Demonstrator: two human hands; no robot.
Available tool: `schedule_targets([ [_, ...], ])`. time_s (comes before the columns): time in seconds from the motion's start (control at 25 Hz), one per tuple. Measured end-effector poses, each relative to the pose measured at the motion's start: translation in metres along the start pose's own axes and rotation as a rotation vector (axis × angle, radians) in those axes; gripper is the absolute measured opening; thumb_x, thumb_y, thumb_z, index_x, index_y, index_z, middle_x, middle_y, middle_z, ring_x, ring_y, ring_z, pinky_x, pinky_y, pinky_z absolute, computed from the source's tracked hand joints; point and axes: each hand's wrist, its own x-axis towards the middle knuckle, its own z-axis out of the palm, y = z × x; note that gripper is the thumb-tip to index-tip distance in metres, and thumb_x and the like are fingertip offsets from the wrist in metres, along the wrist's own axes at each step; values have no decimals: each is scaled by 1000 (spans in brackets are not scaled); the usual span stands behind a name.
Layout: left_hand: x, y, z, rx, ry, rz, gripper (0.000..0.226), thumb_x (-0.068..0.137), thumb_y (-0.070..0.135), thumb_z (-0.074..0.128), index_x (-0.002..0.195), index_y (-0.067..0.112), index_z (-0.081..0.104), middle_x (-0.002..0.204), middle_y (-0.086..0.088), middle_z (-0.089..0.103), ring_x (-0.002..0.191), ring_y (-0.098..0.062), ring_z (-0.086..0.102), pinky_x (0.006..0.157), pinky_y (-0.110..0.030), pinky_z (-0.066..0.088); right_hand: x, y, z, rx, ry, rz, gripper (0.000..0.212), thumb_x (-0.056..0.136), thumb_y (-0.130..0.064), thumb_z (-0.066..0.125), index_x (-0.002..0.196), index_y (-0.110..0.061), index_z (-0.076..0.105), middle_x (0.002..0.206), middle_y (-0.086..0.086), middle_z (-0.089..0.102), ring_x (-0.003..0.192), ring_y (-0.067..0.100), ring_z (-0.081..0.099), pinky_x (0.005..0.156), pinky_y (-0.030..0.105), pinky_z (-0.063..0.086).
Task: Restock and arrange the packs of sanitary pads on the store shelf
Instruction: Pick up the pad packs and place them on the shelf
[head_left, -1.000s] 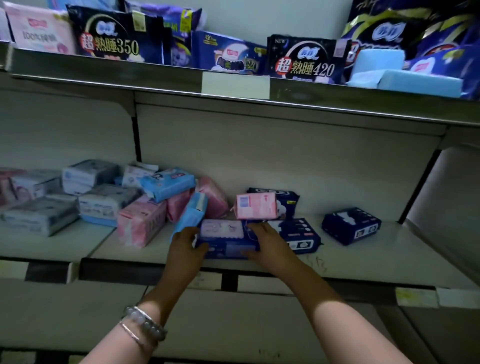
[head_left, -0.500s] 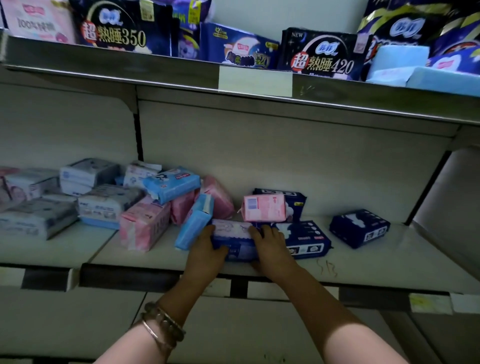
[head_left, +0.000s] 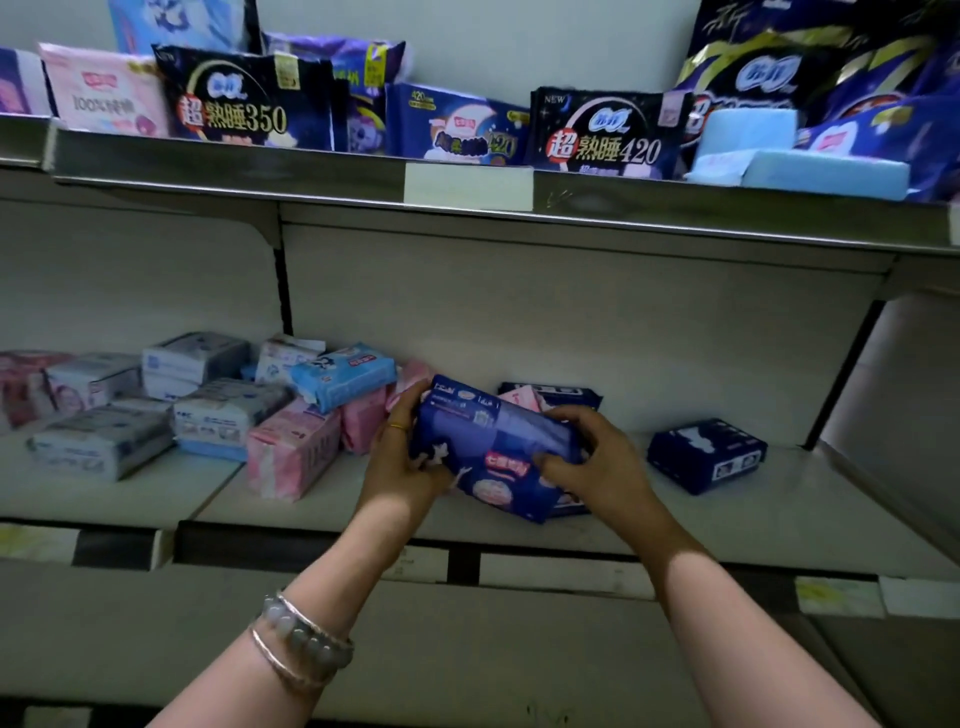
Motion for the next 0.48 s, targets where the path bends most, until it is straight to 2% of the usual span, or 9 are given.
schedule_targets([
  [0.08,-13,8,11,-100,-31,-4,71,78,-17,55,126,33,39,110,21,52,96,6,51,80,-10,47,-10,-7,-21,157,20,41,28,82,-8,68,103,-21,55,97,-8,60,84,6,61,61,15,54],
  [0.16,-27,13,24,-180,-71,-31,68,81,-15,55,131,28,41,118,11,57,103,0,56,83,-8,48,-22,-10,-42,281,80,63,21,83,-5,66,99,-14,58,91,-4,62,72,6,65,52,15,51],
  [0.24,-42,23,42,-219,-119,-39,58,83,-7,59,131,22,44,121,4,60,107,-6,59,90,-15,49,-39,-11,-64,388,164,57,21,76,-7,73,93,-7,61,79,1,66,61,3,65,50,16,49],
  [0.32,-60,37,65,-286,-153,-71,44,83,1,62,120,22,50,110,4,66,96,-2,64,82,-17,53,-60,-12,-91,426,244,50,27,66,-21,70,88,-6,64,74,1,67,62,6,63,54,18,48],
  [0.36,-71,45,78,-340,-180,-99,39,83,4,63,114,24,51,105,4,67,92,-5,66,80,-23,55,-73,-12,-105,432,275,48,26,66,-25,67,85,-8,65,72,0,66,63,6,61,55,18,48],
  [0.44,-95,57,103,-433,-206,-142,36,82,7,63,112,23,51,105,-2,67,92,-16,66,81,-34,56,-101,-14,-132,448,299,39,16,75,-25,70,81,-12,64,70,-5,65,63,4,59,55,15,46],
  [0.48,-107,61,113,-469,-192,-148,35,82,5,62,112,19,51,105,-5,67,90,-17,67,78,-33,57,-115,-15,-143,444,290,33,12,82,-24,69,83,-14,63,73,-5,65,64,3,59,55,14,46],
])
